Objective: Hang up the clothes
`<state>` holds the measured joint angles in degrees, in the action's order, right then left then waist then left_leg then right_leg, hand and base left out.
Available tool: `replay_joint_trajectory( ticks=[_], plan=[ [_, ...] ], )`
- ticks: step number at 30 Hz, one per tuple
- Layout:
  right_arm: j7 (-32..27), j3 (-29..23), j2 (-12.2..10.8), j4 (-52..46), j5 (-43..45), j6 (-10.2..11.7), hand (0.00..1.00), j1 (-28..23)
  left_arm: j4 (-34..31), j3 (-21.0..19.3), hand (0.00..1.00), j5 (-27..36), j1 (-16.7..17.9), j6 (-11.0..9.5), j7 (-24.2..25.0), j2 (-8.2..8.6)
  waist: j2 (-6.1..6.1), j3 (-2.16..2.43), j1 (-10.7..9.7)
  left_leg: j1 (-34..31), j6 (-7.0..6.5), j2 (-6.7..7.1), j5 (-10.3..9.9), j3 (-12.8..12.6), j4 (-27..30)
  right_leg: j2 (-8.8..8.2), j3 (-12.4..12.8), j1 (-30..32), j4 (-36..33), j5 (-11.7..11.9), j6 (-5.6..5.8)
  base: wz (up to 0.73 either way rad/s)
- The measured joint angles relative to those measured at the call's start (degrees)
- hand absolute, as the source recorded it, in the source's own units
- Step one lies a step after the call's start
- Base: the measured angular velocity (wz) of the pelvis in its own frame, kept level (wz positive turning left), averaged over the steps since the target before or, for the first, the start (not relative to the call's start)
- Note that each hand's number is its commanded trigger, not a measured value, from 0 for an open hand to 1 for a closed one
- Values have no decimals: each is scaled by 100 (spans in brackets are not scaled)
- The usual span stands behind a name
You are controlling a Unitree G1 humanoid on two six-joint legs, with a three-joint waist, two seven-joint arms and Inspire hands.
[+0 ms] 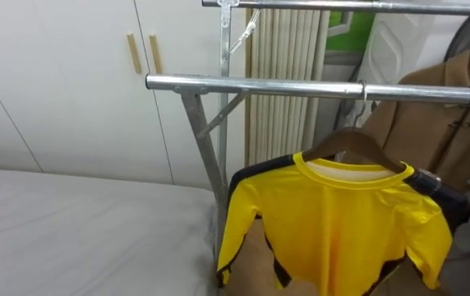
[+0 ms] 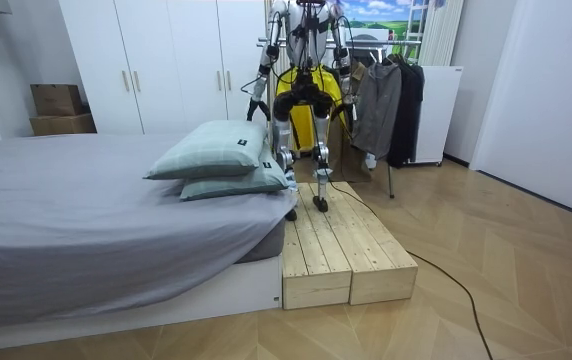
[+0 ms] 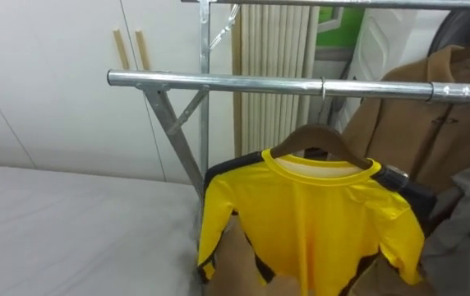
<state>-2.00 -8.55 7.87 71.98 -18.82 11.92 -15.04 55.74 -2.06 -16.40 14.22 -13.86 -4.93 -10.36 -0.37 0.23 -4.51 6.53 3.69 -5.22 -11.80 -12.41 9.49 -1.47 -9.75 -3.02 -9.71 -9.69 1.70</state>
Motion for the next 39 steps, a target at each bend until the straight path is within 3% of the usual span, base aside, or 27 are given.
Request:
replay_joint_trajectory(
  ticks=[5, 11, 20, 25, 31, 39],
  plan=[
    [219, -15, -6, 341, -210, -206, 0, 25, 18, -4, 0, 6, 6, 14, -109, 119, -42, 17, -7, 5, 0, -4, 0, 48, 4, 9, -42, -68, 1, 0, 0, 4],
    [392, -56, 14, 423, -208, -354, 0, 199, -66, -7, 0, 112, -82, 76, -110, 131, -70, 6, -1, 7, 0, -4, 0, 106, 4, 12, -45, -74, -7, 0, 0, 1],
    [677, -40, 41, 651, -206, -418, 0, 687, -997, 28, 0, 111, -356, 54, -124, 143, -66, -84, -34, -11, 0, -2, 1, 218, 6, 7, -150, -152, -4, -4, 4, 6],
    [820, 166, 117, 627, -91, -418, 0, 738, -1396, 93, 0, 107, -414, 44, -236, 142, -43, -91, -34, -106, 0, -3, 1, 306, 36, 8, -218, -99, 8, -9, 6, 7],
    [855, 491, 181, 641, 60, -420, 0, 895, -1416, 484, 0, 114, -471, 4, -333, 125, -19, -85, -18, -194, 0, 4, 1, 501, 106, -4, -457, -190, 107, -8, 5, 17],
    [841, 997, 290, 586, 444, -444, 0, 959, -1412, 540, 0, 47, -295, 9, -335, 92, 34, -66, 314, -517, 3, 18, 0, 1008, 398, -16, -958, -298, 118, -63, -29, 32]
  ],
)
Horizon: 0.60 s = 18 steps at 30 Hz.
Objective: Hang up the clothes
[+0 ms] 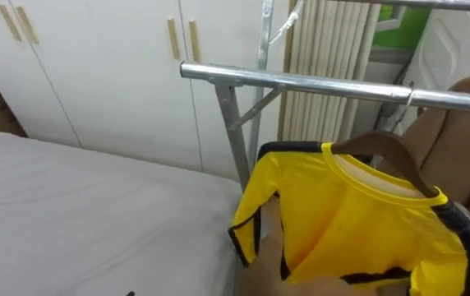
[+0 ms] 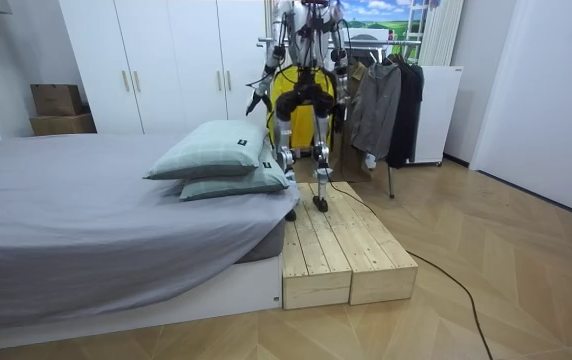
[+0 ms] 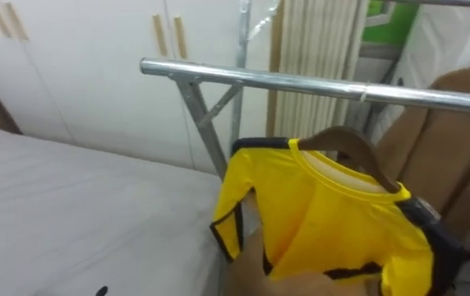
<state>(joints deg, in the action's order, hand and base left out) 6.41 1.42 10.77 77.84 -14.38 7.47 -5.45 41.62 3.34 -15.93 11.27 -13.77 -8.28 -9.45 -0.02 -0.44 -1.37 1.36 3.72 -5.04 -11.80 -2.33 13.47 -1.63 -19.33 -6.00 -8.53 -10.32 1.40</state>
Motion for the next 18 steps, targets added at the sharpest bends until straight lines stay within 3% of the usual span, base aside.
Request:
replay_joint_trajectory(
  ticks=[3, 7, 10, 11, 12, 13, 14, 15, 18],
  plan=[
    [-36, 78, 48, 13, 307, -2, 0, 118, -5, 3, 0, 5, 128, 0, -11, -44, -37, -6, 43, -268, 17, 3, 9, 195, 172, -5, -365, 12, 1, -31, -48, 60],
    [-144, 181, 82, 14, 629, -2, 0, 248, -49, 23, 0, 23, 218, 4, -12, -43, -64, -11, 96, -724, 39, -5, 187, 93, 331, -33, -987, 54, -4, -77, -104, 86],
    [-212, 179, 82, 50, 912, 44, 0, 436, -79, 113, 0, 65, 196, -4, -5, -37, -21, 2, 304, -981, -40, 28, 699, -352, 37, -167, -1549, 254, -5, -67, -183, 86],
    [-231, 178, 115, 133, 1012, 85, 0, 484, -79, 123, 0, 66, 170, -6, -1, 7, 55, -47, 300, -1056, -150, -41, 723, -772, 173, -266, -1876, 321, -19, -94, -253, 95],
    [-265, 183, 123, 144, 1045, 93, 0, 489, -71, 148, 0, 65, 222, -3, 17, 19, 29, -27, 329, -1087, -304, -178, 480, -1284, 743, -285, -2089, 259, -32, -121, -292, 91],
    [-280, 193, 125, 135, 1060, 107, 0, 494, -71, 151, 0, 64, 250, -3, 25, 18, 18, -15, 341, -1074, -320, -268, 348, -1466, 1027, -285, -2194, 226, -36, -143, -302, 94],
    [-327, 230, 122, 46, 1102, 128, 0, 493, -66, 151, 0, 55, 245, 2, 33, 4, -1, -18, 322, -1050, -295, -452, 173, -1695, 1448, -269, -2422, 194, -46, -171, -317, 89],
    [-348, 252, 115, 4, 1136, 137, 0, 485, -60, 151, 0, 23, 222, 4, 33, -3, -1, -23, 310, -944, -235, -594, 67, -1818, 1636, -265, -2603, 195, -73, -181, -321, 89],
    [-384, 307, 128, 13, 1290, 122, 0, 508, -67, 206, 0, -240, 200, 14, 38, 7, -23, -21, 251, -483, 7, -740, -114, -1813, 1503, -254, -2984, 186, -143, -193, -325, 77]
  ],
)
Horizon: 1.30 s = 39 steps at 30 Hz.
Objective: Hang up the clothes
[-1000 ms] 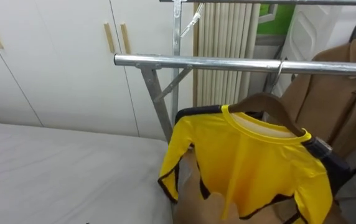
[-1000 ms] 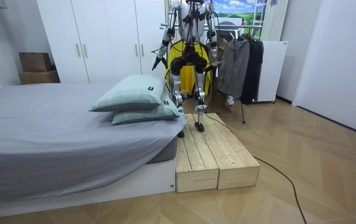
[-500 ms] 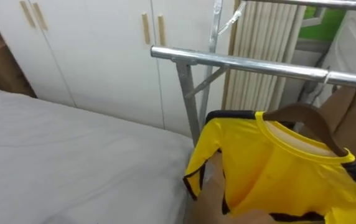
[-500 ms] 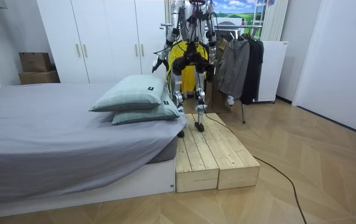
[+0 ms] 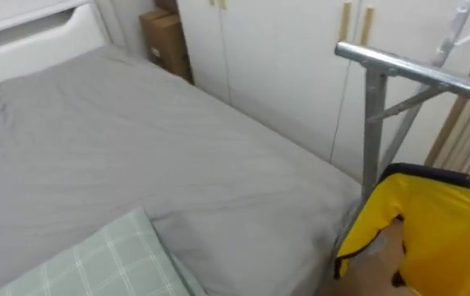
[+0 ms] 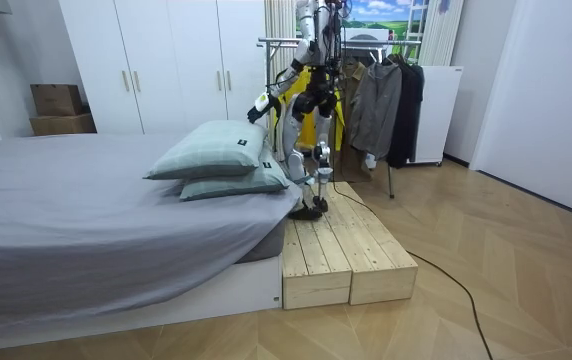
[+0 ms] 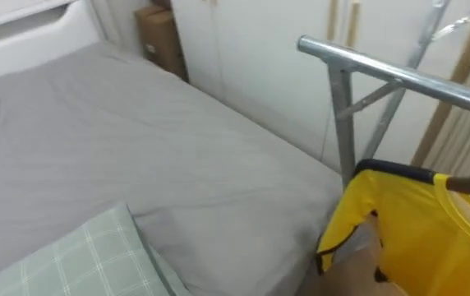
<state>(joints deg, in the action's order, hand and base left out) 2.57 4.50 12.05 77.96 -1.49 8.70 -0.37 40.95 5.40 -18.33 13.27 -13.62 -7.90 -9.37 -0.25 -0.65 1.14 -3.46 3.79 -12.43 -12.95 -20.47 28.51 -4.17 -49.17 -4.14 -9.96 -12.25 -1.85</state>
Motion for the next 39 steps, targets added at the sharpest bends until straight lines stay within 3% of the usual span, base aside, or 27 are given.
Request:
replay_joint_trajectory(
  ticks=[1, 2, 3, 5, 7, 8, 9, 14, 18, 23, 28, 32, 35, 37, 39],
  plan=[
    [-4, 49, 6, -4, -20, -2, 0, 2, -2, 28, 0, -19, -15, 0, 0, -1, -16, 0, 1, 84, 45, -21, -31, 0, -93, 4, -52, 6, -17, 1, 1, 62],
    [-8, 108, 22, -14, -21, 0, 0, 46, -7, 57, 0, -23, -60, -2, 0, 2, -97, -34, -29, 208, 179, -63, -133, -17, -340, 3, -195, 15, -100, 5, 5, 58],
    [-17, 109, 18, -7, -25, -2, 0, 101, -13, 56, 0, -51, -110, -2, 0, -7, -129, -45, -81, 198, 169, -77, -207, -144, -525, -9, -315, 34, -172, 14, 22, 61],
    [-3, 100, 10, -5, -29, 0, 0, 125, -13, 137, 0, -156, -238, -2, -34, -16, -131, -52, -84, 183, 151, 11, -213, -132, -830, -61, -344, 65, -261, 59, 90, 69],
    [-4, 43, 26, -2, -29, 2, 0, 130, -13, 354, 0, -316, -392, -3, -40, -11, -138, -46, -117, 94, 18, 167, -126, 96, -942, -149, 394, 147, -281, 183, 128, 73],
    [1, -94, 27, 3, -38, 3, 0, 98, -11, 444, 0, -420, -441, -28, -40, -4, -135, -25, -154, 92, -84, 308, -57, 220, -1054, -196, 1195, 259, -316, 244, 149, 50],
    [-1, -151, 26, -1, -62, 3, 0, 94, -11, 442, 0, -521, -445, -61, -54, -13, -129, -5, -128, 93, -139, 413, 17, 235, -1130, -281, 1566, 391, -466, 267, 170, 33],
    [-10, -137, 19, -33, -128, -2, 0, 61, 160, 341, 0, -600, -381, -63, -72, -91, -158, 32, -138, 119, -326, 698, 137, 373, -1346, -413, 1628, 257, -357, 388, 407, 24],
    [3, -191, -68, 3, -117, -11, 0, 88, 349, 147, 0, -576, -364, -56, -77, -190, -34, 29, -314, 77, -419, 905, 188, 799, -1336, -478, 1739, 97, -359, 319, 536, 48],
    [-18, -193, -92, 81, -204, -13, 0, 95, 352, 113, 0, -348, -388, -69, -313, -224, 107, 47, -409, -1, -443, 1000, 276, 1232, -1274, -371, 1594, -132, -159, 319, 528, 45],
    [-72, -423, -95, 138, -244, -92, 0, 94, 414, -355, 0, -215, -381, -123, -764, -177, 144, 54, -352, -59, -417, 1008, 294, 1379, -1227, -304, 1566, -210, -52, 299, 519, 17],
    [-95, -390, -103, 182, -248, -157, 0, 70, 861, -585, 0, 91, -363, -188, -1382, -164, 146, 62, -255, -62, -360, 1053, 329, 1537, -1282, -258, 1578, -264, 47, 294, 527, 10],
    [-153, -410, -114, 161, -134, -263, 0, 26, 1432, -803, 0, 367, -298, -167, -1584, -162, 171, 86, -216, -61, -329, 1107, 348, 1737, -1311, -229, 1561, -349, 148, 272, 560, 17],
    [-261, -415, -143, 158, -11, -279, 0, -24, 1655, -1017, 0, 623, -178, -128, -1685, -160, 204, 98, -201, -47, -325, 1132, 346, 1804, -1313, -230, 1757, -400, 158, 237, 602, 26],
    [-439, -416, -141, 142, 37, -335, 0, -131, 1913, -1187, 0, 1170, -63, -73, -1810, -134, 242, 91, -99, 31, -325, 1216, 346, 1942, -1301, -238, 2476, -511, 200, 191, 625, 33]
  ],
)
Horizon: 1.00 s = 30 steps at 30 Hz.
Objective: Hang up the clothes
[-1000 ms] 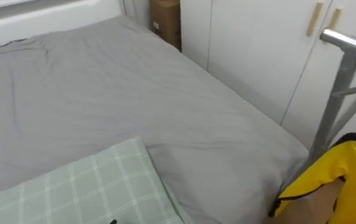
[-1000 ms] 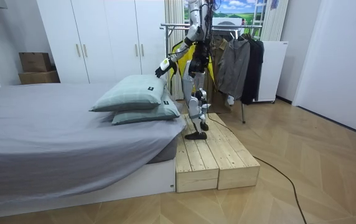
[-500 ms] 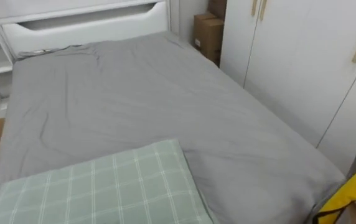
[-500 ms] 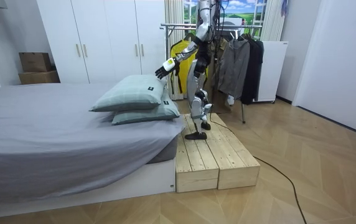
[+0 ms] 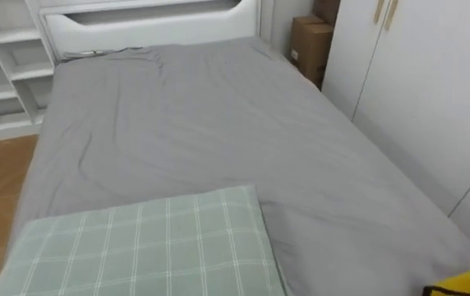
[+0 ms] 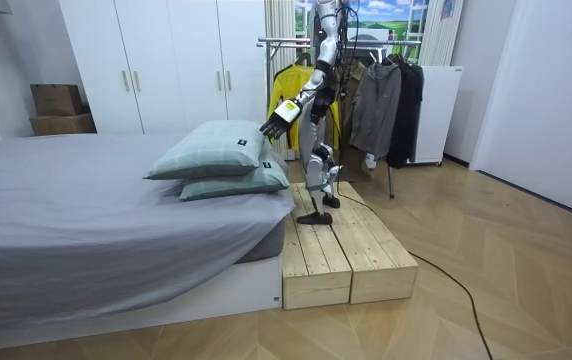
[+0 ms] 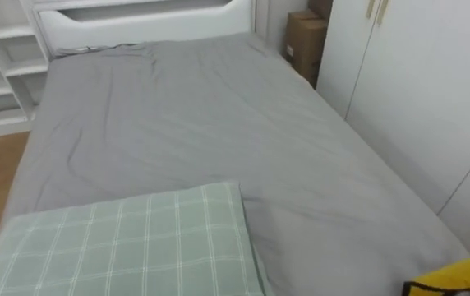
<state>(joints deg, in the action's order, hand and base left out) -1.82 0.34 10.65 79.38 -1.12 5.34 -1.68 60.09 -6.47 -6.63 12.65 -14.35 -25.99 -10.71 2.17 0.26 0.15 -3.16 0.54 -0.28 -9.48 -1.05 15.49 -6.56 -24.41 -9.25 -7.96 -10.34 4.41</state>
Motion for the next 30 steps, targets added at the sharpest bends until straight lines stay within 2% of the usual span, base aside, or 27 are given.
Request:
replay_joint_trajectory(
  ticks=[2, 3, 5, 6, 7, 10, 11, 15, 17, 20, 23, 26, 30],
  plan=[
    [-161, -2, 6, -43, -10, -27, 0, -73, 64, -70, 0, 257, 73, 20, -110, 29, -14, -11, 155, 0, 0, 17, 0, 68, 21, 23, 205, -28, 23, -3, 4, 24],
    [-256, -2, 5, -60, -11, -46, 0, -75, 101, -106, 0, 418, 148, 28, -137, 30, -65, -53, 210, 1, 3, 17, -2, 112, 23, 41, 306, -33, 37, -3, 4, 20],
    [-323, -17, 2, -129, 109, -53, 0, -54, 287, -210, 0, 861, 190, 75, -149, 26, -40, -50, 208, -19, 18, 27, -15, 189, 9, 54, 387, -27, 37, -25, 33, 22],
    [-324, -49, -7, -150, 161, -65, 0, -44, 342, -317, 0, 1199, 226, 152, -178, 25, -41, -85, 216, -23, 25, 39, -19, 196, -1, 48, 387, -24, 39, -81, 47, 10],
    [-324, -51, -11, -166, 164, -90, 0, -21, 379, -369, 0, 1330, 245, 191, -205, 25, -28, -95, 224, -32, 35, 40, -25, 192, -4, 47, 386, -25, 41, -113, 39, 0],
    [-337, -61, -10, -172, 59, -205, 0, -87, 668, -545, 0, 2059, 308, 364, -245, 87, -34, -91, 280, -9, 51, 15, -18, 208, 18, 66, 387, -68, 26, -161, -14, 1],
    [-318, -118, -9, -172, 51, -290, 0, -178, 749, -591, 0, 2390, 306, 477, -225, 142, -91, -53, 305, -8, 52, 13, -18, 203, 26, 58, 387, -66, 22, -190, -42, 0],
    [-224, -171, -46, -162, 202, -654, 0, -430, 1060, -746, 0, 3019, 333, 869, 73, 245, -111, -23, 313, -10, 54, 14, -16, 186, 8, 53, 401, -70, -23, -206, -34, 0],
    [-193, -174, -84, -163, 331, -777, 0, -485, 1086, -803, 0, 3087, 372, 1008, 213, 274, -109, -23, 310, -10, 57, 13, -15, 188, 9, 54, 396, -71, -29, -212, -33, 0],
    [-53, -251, -101, -165, 760, -803, 0, -515, 1097, -803, 0, 3072, 332, 1147, 507, 330, -108, -25, 306, -12, 60, 10, -18, 174, 30, 50, 383, -72, -28, -215, -32, 1],
    [-34, -291, -105, -170, 914, -811, 0, -487, 1096, -750, 0, 3072, 269, 1196, 780, 356, -108, -28, 253, -21, 67, 11, -23, 160, 26, 44, 374, -75, -30, -235, -29, 1],
    [57, -287, -103, -181, 1158, -911, 0, -379, 1085, -504, 0, 3056, 203, 1255, 979, 345, -107, -30, 127, -33, 67, 17, -24, 138, 24, 32, 342, -67, -30, -254, -31, 3],
    [128, -280, -94, -176, 1268, -929, 0, -388, 1056, -317, 0, 2759, 50, 1299, 1330, 337, -108, -29, 43, -44, 65, 47, -23, 107, 30, -8, 317, -71, -69, -289, 6, 6]
  ],
)
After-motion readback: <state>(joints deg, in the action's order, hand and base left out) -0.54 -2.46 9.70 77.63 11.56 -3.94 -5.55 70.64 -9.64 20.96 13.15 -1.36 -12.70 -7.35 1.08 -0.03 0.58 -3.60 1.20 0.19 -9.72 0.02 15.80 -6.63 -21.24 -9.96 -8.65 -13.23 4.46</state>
